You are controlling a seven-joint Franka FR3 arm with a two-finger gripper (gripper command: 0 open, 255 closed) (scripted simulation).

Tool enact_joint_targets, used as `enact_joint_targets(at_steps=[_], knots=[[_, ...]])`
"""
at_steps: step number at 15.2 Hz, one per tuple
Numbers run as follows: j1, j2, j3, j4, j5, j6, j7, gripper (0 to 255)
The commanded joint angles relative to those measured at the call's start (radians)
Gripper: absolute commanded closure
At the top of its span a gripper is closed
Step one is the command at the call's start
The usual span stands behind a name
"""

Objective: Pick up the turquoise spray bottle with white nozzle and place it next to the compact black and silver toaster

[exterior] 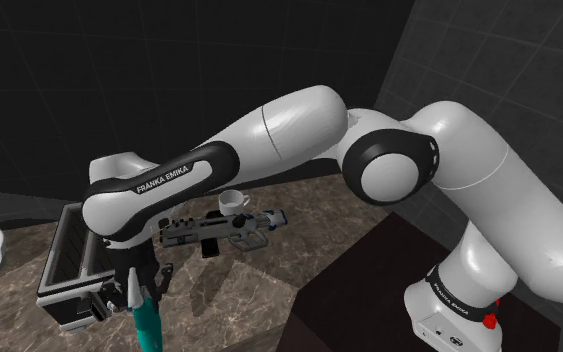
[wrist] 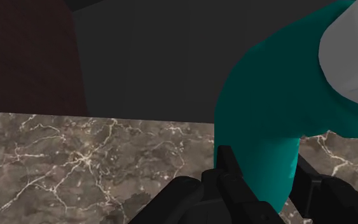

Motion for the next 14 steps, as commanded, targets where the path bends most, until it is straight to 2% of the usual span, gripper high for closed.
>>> enact_joint_targets(at_steps=[1,14], knots=[[0.002,0.023,-0.001,0.015,-0.001,0.008,-0.004,255],[0.016,0.175,-0.007,0.118,-0.008,0.053,-0.027,255]])
